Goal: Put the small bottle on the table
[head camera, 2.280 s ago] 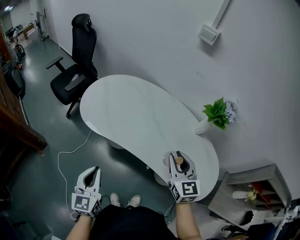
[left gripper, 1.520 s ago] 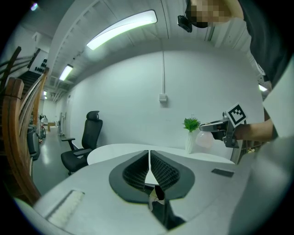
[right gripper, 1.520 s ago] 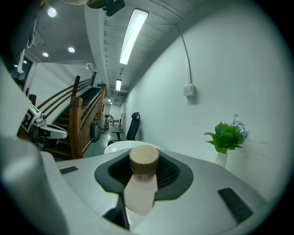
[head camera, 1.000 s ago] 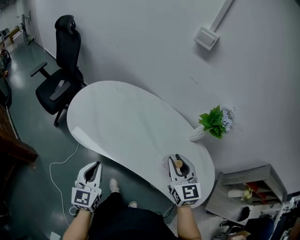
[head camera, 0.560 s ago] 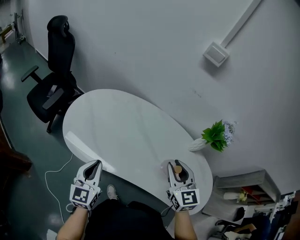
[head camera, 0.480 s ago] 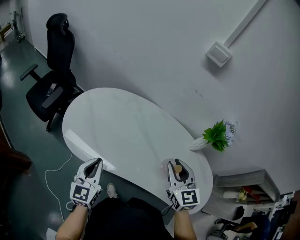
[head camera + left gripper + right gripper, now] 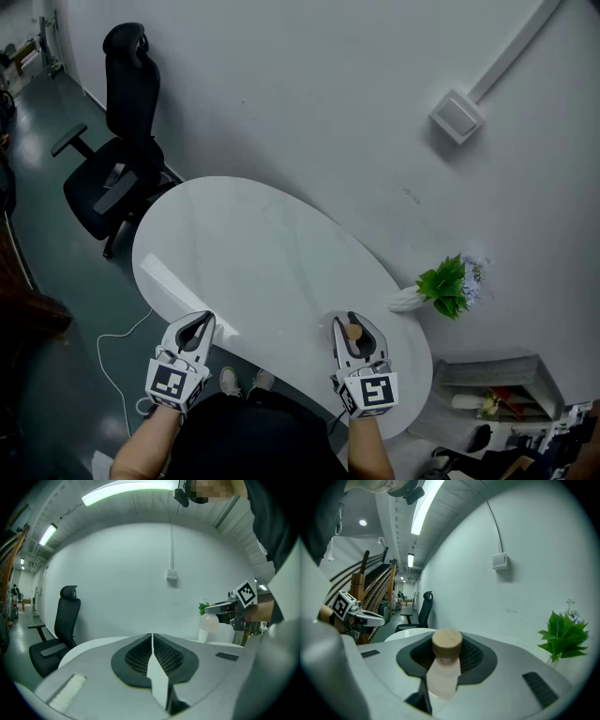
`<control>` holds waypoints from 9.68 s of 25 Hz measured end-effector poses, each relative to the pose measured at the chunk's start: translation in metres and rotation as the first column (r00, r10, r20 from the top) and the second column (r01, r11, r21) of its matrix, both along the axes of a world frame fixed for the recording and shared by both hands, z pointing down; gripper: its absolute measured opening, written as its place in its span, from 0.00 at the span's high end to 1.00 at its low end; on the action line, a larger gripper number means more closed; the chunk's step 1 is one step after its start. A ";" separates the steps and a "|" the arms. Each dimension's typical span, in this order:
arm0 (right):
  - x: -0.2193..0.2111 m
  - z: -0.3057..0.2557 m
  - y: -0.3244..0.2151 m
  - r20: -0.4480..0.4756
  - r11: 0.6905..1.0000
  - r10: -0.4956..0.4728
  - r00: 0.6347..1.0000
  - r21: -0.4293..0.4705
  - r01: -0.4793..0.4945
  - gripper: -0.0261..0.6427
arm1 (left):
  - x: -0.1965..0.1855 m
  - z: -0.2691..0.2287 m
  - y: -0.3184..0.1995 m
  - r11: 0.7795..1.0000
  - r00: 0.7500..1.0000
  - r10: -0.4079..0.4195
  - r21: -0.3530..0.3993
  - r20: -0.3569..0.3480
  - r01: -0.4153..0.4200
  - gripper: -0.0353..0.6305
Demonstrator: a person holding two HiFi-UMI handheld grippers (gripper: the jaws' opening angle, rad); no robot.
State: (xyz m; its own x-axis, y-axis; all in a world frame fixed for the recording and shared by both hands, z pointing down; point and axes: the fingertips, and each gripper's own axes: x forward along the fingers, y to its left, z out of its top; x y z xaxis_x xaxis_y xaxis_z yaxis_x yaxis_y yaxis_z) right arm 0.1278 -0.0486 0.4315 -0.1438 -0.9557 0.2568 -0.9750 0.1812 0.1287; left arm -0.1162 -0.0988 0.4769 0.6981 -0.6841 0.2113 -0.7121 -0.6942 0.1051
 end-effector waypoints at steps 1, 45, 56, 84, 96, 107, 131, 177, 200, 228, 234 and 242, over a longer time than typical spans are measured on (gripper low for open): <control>0.001 -0.001 -0.002 -0.003 1.000 -0.007 1.000 0.003 0.007 0.81 | 0.000 0.000 0.001 1.000 1.000 -0.003 0.002 0.005 0.003 0.93; -0.004 0.044 -0.065 -0.018 0.983 -0.184 0.983 0.004 0.184 0.81 | 0.001 -0.004 0.025 0.987 0.984 -0.160 0.005 0.073 0.160 0.93; -0.014 0.087 -0.087 -0.025 0.973 -0.225 0.974 -0.051 0.223 0.81 | -0.005 0.001 0.028 0.985 0.981 -0.171 0.004 0.091 0.172 0.93; -0.024 0.159 -0.111 -0.008 0.970 -0.205 0.979 -0.132 0.202 0.81 | -0.007 0.002 0.037 0.982 0.975 -0.188 0.005 0.116 0.189 0.93; -0.025 0.185 -0.118 0.021 0.968 -0.176 0.984 -0.178 0.177 0.81 | -0.010 0.008 0.036 0.981 0.973 -0.190 -0.016 0.133 0.194 0.93; -0.022 0.197 -0.121 0.040 0.966 -0.157 0.987 -0.200 0.162 0.81 | -0.010 0.012 0.035 0.981 0.972 -0.185 -0.027 0.145 0.191 0.93; -0.021 0.216 -0.120 0.050 0.960 -0.146 0.988 -0.235 0.154 0.81 | -0.012 0.020 0.038 0.979 0.969 -0.185 -0.052 0.161 0.196 0.93; -0.029 0.235 -0.119 0.038 0.952 -0.169 0.985 -0.254 0.173 0.67 | -0.013 0.033 0.031 0.982 0.975 -0.155 -0.082 0.158 0.170 0.93; -0.023 0.221 -0.111 0.044 0.951 -0.136 0.990 -0.273 0.143 0.67 | -0.008 0.030 0.030 0.987 0.984 -0.133 -0.075 0.122 0.142 0.93; 0.016 0.185 -0.078 0.072 0.965 0.011 0.997 -0.264 0.008 0.70 | 0.020 0.011 0.019 0.999 0.997 -0.049 -0.012 0.054 0.050 0.93; 0.036 0.177 -0.067 0.089 0.961 0.075 0.993 -0.273 -0.048 0.90 | 0.027 0.004 0.016 0.999 0.999 -0.030 0.014 0.033 0.030 0.93; 0.039 0.131 -0.062 0.084 0.982 0.049 0.995 -0.186 -0.032 0.95 | 0.021 -0.008 0.014 0.998 0.999 -0.033 0.051 0.010 0.033 0.93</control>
State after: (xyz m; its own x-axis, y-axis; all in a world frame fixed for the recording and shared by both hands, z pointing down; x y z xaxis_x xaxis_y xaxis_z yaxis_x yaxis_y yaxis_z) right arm 0.1669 -0.1108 0.5630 -0.1358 -0.8987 0.4170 -0.9880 0.1539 0.0100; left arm -0.0947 -0.0849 0.4684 0.6727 -0.7168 0.1832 -0.7357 -0.6744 0.0629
